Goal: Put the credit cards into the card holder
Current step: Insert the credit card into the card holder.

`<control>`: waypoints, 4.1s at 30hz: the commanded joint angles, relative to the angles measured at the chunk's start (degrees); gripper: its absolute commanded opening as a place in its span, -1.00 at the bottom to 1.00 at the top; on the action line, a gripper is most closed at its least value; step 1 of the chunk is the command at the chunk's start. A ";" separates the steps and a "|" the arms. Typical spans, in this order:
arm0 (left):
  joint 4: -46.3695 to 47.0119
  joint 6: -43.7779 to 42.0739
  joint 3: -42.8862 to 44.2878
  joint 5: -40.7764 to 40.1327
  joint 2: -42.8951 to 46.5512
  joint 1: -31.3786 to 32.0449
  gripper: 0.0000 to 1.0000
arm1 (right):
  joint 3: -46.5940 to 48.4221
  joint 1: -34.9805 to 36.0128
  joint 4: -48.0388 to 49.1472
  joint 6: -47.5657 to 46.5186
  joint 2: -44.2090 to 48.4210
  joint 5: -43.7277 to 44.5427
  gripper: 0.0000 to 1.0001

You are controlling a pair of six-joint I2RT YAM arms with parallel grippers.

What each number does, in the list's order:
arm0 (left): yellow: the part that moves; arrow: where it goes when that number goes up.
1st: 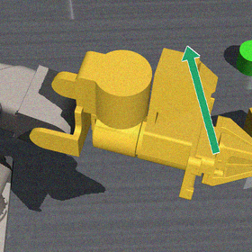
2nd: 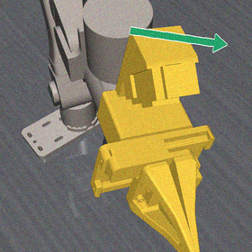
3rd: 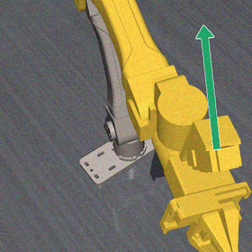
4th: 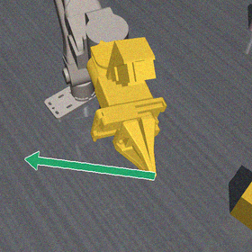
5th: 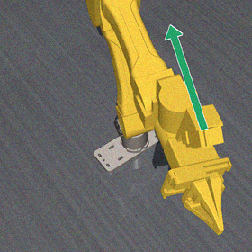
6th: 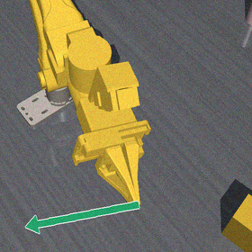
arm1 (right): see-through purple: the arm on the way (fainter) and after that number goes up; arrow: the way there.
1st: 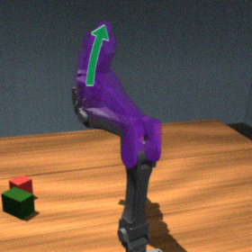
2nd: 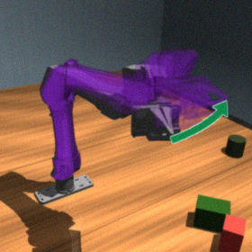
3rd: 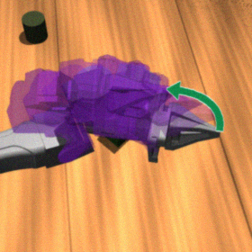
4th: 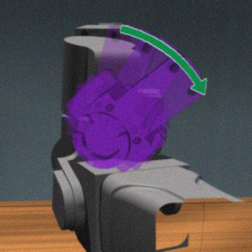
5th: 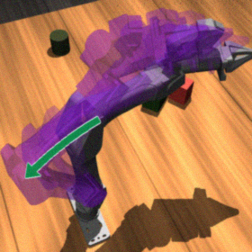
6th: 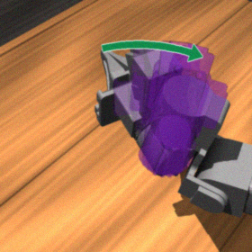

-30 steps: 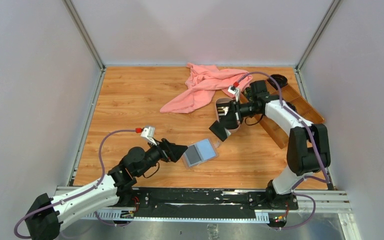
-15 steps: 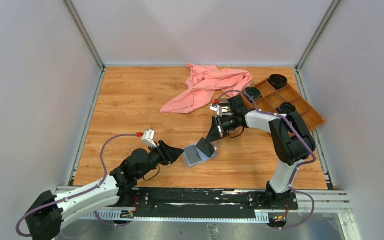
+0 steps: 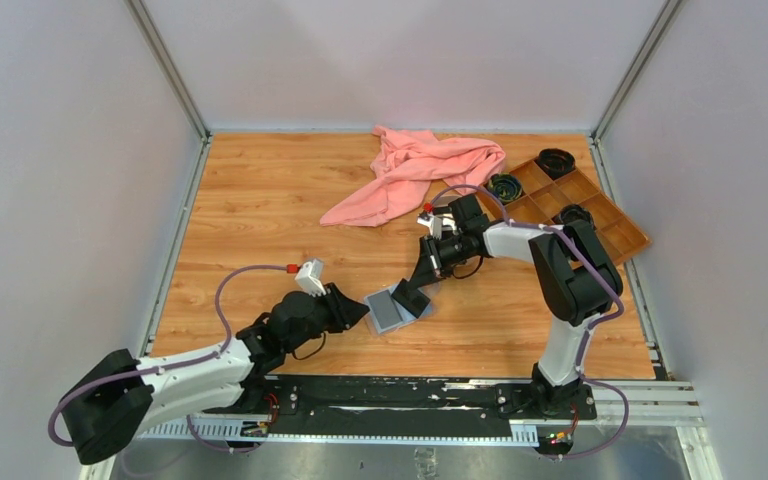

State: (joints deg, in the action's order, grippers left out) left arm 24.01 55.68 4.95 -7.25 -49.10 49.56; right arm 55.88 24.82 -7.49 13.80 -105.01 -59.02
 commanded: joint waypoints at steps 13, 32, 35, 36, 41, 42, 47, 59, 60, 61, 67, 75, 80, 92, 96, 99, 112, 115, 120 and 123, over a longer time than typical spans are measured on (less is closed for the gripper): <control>5.66 -0.05 3.14 0.60 -11.92 -0.35 -0.38 | 1.49 2.05 -0.15 0.21 -2.95 1.59 -1.00; 5.52 5.22 4.15 0.11 -21.98 -0.37 -0.35 | -1.03 2.47 6.88 5.53 -3.66 3.31 -1.00; 5.52 5.30 4.18 0.21 -22.17 -0.38 -0.36 | -2.92 2.51 11.38 7.66 -2.26 4.36 -1.00; 5.52 5.31 4.19 0.26 -22.31 -0.42 -0.38 | -3.52 2.51 12.42 8.28 -1.82 4.69 -1.00; 5.61 5.41 4.60 1.01 -23.34 -0.34 -0.40 | -6.26 2.60 16.91 10.67 -1.55 5.87 -1.00; 5.61 5.42 4.71 1.19 -23.56 -0.34 -0.41 | -6.54 2.60 17.43 10.97 -1.63 5.87 -1.00; 5.61 5.58 4.82 1.69 -23.76 -0.34 -0.42 | -8.13 2.68 19.99 11.98 -1.28 6.02 -1.00; 5.61 5.58 5.12 2.41 -24.67 -0.34 -0.42 | -11.96 3.91 27.13 14.54 -0.62 6.18 -1.00; 5.61 5.58 5.14 2.48 -24.81 -0.41 -0.43 | -12.21 3.96 27.50 14.83 -0.63 6.20 -1.00; 5.61 5.54 5.22 2.56 -24.95 -0.35 -0.43 | -12.42 4.00 27.91 15.07 -0.62 6.32 -1.00; 5.61 5.27 6.02 3.67 -26.64 -0.30 -0.45 | -14.23 4.35 31.32 16.44 -0.58 7.00 -1.00; 5.55 5.30 6.21 3.91 -27.09 -0.25 -0.46 | -17.54 4.37 37.61 18.72 0.58 8.54 -1.00; 5.61 5.35 6.06 3.63 -27.15 -0.30 -0.47 | -18.36 3.91 38.72 18.66 1.42 9.10 -1.00; 5.61 5.66 5.77 1.98 -29.17 -0.25 -0.50 | -18.94 2.60 35.18 17.80 3.30 11.83 -1.00; 5.60 5.55 6.03 1.90 -29.95 -0.25 -0.50 | -19.23 2.34 34.85 17.94 3.48 12.33 -1.00; 5.61 5.66 6.04 1.58 -30.28 -0.25 -0.52 | -19.96 1.89 34.80 18.08 4.44 13.15 -1.00; 5.61 5.49 6.65 1.71 -31.64 -0.25 -0.53 | -21.51 1.46 35.40 19.57 5.24 15.63 -1.00; 5.61 5.39 6.79 1.86 -31.78 -0.25 -0.53 | -21.36 1.46 35.40 18.23 5.00 15.41 -1.00; 5.57 5.27 6.74 1.80 -31.82 -0.25 -0.53 | -21.10 1.37 34.95 15.82 5.79 14.88 -1.00; 5.61 5.29 6.74 1.80 -31.81 -0.25 -0.53 | -21.25 1.33 35.08 15.80 6.05 15.05 -1.00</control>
State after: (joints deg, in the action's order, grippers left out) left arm 35.29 62.24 12.01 -4.40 -78.94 49.50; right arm 35.40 26.85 29.02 32.49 -98.85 -46.50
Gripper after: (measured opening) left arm 0.237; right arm 0.006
